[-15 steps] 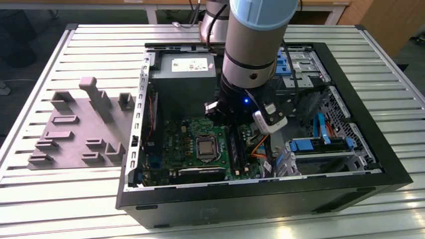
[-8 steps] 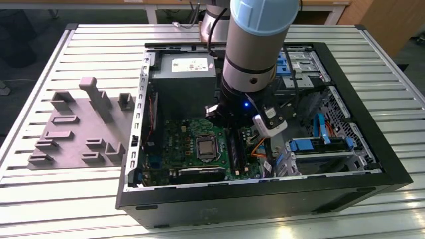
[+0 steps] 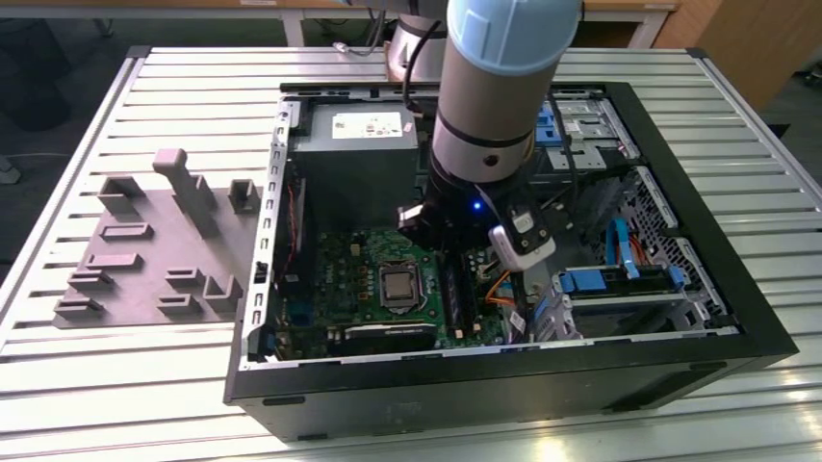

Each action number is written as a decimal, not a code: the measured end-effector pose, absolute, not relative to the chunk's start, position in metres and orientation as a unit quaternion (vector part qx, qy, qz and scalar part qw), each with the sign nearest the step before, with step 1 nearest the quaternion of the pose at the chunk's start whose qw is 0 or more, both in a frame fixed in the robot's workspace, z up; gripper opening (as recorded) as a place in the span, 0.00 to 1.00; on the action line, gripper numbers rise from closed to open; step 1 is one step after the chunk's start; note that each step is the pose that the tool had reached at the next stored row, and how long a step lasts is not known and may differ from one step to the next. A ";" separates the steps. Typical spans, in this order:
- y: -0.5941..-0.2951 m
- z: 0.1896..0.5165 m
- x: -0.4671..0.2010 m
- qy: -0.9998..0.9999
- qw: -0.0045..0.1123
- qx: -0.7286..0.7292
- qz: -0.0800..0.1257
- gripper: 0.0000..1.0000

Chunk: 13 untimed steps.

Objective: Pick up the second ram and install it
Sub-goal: 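Insert the second ram into the second slot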

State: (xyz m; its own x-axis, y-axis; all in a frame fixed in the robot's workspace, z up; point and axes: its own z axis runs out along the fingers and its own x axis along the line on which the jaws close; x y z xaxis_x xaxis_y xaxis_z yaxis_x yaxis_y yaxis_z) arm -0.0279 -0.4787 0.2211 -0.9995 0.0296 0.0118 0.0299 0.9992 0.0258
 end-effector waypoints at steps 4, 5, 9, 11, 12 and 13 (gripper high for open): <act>-0.479 0.220 -0.028 -1.000 0.006 -0.015 -0.013 0.14; -0.479 0.220 -0.027 -1.000 0.006 -0.015 -0.013 0.14; -0.480 0.219 -0.027 -1.000 0.006 -0.015 -0.013 0.14; -0.480 0.219 -0.027 -1.000 0.006 -0.015 -0.013 0.14; -0.480 0.218 -0.027 -1.000 0.006 -0.015 -0.013 0.14; -0.480 0.218 -0.027 -1.000 0.006 -0.015 -0.013 0.14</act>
State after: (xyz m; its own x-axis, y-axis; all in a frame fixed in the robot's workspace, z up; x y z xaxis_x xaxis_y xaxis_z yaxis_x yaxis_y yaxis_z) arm -0.0266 -0.4796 0.2180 -0.9995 0.0301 0.0118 0.0304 0.9992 0.0257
